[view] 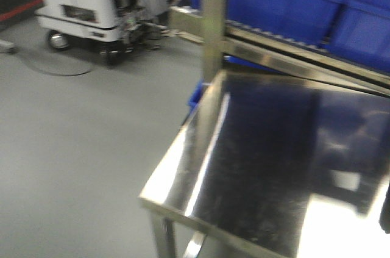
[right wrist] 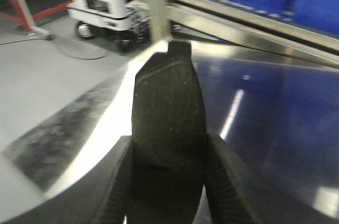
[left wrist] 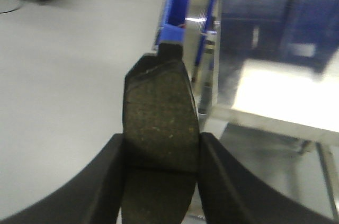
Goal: Move and align brake pads A on conveyor
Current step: 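Drive the base back and turn away from the steel table, then drive along the yellow floor line past the striped cones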
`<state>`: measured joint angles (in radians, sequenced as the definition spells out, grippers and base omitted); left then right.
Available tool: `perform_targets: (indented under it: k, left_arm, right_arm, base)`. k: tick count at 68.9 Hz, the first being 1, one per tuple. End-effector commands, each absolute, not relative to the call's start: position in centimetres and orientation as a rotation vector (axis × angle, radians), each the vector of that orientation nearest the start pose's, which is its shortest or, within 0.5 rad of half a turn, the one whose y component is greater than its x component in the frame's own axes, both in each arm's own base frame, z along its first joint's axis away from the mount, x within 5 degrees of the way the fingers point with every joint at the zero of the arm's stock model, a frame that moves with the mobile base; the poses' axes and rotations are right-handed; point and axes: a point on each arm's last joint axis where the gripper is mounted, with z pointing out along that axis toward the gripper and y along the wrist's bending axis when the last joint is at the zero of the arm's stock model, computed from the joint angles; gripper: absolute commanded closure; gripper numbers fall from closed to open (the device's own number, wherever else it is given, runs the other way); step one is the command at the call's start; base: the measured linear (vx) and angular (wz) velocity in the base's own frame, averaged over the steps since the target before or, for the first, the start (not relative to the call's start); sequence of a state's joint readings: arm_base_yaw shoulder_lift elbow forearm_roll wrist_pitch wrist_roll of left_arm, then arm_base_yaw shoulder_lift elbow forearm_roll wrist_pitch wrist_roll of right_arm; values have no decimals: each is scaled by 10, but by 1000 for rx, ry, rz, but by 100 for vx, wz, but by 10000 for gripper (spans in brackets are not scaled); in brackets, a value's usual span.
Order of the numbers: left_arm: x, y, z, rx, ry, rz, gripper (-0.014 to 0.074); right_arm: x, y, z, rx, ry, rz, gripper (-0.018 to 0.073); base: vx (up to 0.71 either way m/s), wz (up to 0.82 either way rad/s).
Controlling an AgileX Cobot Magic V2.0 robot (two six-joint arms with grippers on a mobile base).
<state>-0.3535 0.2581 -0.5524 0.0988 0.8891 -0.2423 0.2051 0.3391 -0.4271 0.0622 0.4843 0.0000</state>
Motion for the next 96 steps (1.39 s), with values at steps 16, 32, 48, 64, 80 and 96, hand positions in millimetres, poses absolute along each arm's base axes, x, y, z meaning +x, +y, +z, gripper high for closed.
perform_targets:
  k: [16,32,48,64,80,96]
  left_arm:
    - [44,-9,316,126,1989,-275,603]
    - [43,-9,315,126,2006,-270,603]
    - [43,-9,315,126,2007,-270,603]
    - [43,-9,315,126,2007,-270,603]
    - [43,-9,315,126,2007,-270,603]
    - [43,-9,315,126,2007,-270,603]
  right_arm:
    - [76,18,310,-142,1756,210,564]
    - [76,18,310,-144,1755,207,564]
    - [76,18,310,-144,1755,207,564]
    - [76,18,310,-144,1755,207,564]
    - [76,18,310,-144,1755,207,564]
    - [76,18,310,-144,1755,207,564]
  base:
    - [-18,83]
    - [-19,71]
    - [-18,67]
    - [-16,70]
    - [-10,77]
    - [-2,78]
